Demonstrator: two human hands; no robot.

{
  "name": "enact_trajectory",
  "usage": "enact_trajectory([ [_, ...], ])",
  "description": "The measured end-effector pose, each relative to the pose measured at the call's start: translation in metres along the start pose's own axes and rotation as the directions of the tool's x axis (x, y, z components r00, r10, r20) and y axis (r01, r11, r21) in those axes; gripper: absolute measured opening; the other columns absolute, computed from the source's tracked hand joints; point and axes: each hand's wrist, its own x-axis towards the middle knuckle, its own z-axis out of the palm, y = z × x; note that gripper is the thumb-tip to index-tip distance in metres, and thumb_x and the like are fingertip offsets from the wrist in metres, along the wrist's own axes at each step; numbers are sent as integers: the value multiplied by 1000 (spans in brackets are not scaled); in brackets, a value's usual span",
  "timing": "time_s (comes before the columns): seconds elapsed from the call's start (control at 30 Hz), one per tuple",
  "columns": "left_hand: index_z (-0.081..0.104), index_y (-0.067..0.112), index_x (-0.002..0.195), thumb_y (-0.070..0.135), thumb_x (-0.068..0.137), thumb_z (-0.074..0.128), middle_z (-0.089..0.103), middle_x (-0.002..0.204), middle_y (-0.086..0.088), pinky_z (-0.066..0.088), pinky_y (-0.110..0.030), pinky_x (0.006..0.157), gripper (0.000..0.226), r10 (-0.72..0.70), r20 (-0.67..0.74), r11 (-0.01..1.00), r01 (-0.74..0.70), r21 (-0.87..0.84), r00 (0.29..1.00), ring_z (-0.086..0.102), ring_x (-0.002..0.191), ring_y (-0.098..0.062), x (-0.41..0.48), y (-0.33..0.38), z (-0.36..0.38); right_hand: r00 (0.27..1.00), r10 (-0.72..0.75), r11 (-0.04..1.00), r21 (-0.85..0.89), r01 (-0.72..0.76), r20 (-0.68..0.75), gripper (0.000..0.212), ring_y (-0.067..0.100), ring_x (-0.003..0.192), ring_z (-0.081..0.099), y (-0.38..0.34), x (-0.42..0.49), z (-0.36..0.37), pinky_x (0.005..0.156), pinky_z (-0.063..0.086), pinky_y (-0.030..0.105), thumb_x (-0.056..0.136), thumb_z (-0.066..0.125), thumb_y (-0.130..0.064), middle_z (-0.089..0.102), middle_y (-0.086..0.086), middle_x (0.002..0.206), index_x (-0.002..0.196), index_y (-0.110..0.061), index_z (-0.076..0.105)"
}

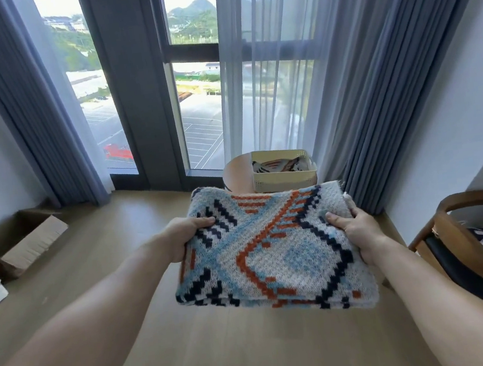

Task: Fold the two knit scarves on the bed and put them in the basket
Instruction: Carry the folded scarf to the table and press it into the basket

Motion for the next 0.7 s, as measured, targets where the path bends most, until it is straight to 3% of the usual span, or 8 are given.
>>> enact_trajectory([
  [0.13,55,-1,108,18,84,74,72,75,-14,58,-38,53,36,24,11,999,-24,22,1000,70,59,-28,52,42,-6,999,-11,1000,27,12,-41,88,35,94,71,-11,46,14,80,57,59,81,77,-12,64,15,122,149,-38,28],
  [0.4,59,1,104,21,83,75,72,80,-15,58,-39,61,33,7,60,998,-11,56,998,69,63,-28,156,102,23,994,-20,1000,9,21,-111,84,34,93,71,-39,143,5,76,59,53,82,76,-11,64,12,122,147,-39,31],
  [0.7,57,0,110,21,83,76,73,80,-14,58,-40,62,39,22,10,999,-23,41,1000,70,63,-28,272,179,85,998,-14,1000,8,15,-62,87,30,86,74,-84,297,-30,66,61,44,81,77,-11,63,11,125,148,-42,30],
])
